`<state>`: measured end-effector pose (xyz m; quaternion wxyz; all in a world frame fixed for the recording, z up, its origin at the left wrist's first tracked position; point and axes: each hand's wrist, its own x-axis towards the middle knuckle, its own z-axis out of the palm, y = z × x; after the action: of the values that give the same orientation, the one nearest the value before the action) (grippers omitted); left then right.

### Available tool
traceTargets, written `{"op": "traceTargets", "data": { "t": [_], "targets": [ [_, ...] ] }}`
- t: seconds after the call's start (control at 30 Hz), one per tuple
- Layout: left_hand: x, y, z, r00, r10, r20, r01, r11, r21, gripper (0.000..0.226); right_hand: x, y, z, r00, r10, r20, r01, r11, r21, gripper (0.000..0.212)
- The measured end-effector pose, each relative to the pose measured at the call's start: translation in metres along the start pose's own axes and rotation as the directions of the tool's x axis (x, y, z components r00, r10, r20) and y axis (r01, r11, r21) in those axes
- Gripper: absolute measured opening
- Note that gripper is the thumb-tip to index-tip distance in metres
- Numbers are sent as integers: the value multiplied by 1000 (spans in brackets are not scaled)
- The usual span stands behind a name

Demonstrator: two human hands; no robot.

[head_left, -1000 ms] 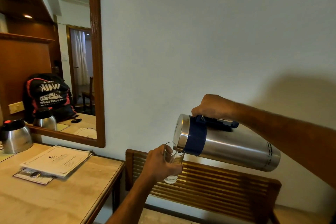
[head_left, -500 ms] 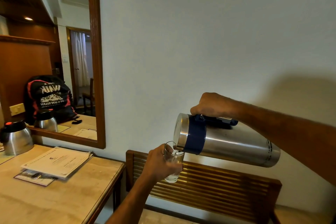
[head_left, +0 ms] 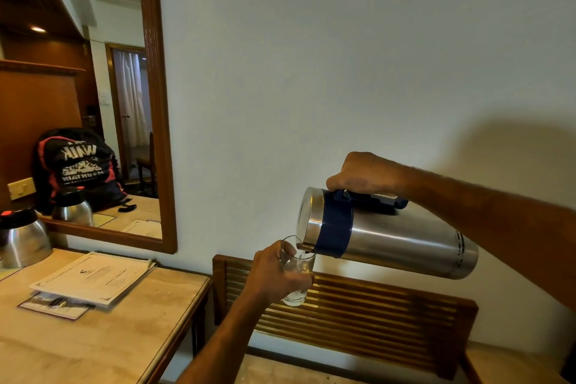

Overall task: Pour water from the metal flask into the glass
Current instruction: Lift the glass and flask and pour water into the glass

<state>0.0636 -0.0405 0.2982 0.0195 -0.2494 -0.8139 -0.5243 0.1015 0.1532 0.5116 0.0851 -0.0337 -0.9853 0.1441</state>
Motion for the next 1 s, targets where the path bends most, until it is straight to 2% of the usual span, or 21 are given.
{"op": "traceTargets", "data": {
  "t": [0.53, 1.0],
  "targets": [
    [3, -3, 7, 999, 29, -14, -29, 998, 51, 59, 2, 2, 2, 1000, -13, 1, 13, 998, -68, 37],
    [0, -7, 9, 999, 16, -35, -14, 998, 67, 65, 2, 1, 5, 1000, -9, 16, 10, 998, -57, 35]
  ]
}}
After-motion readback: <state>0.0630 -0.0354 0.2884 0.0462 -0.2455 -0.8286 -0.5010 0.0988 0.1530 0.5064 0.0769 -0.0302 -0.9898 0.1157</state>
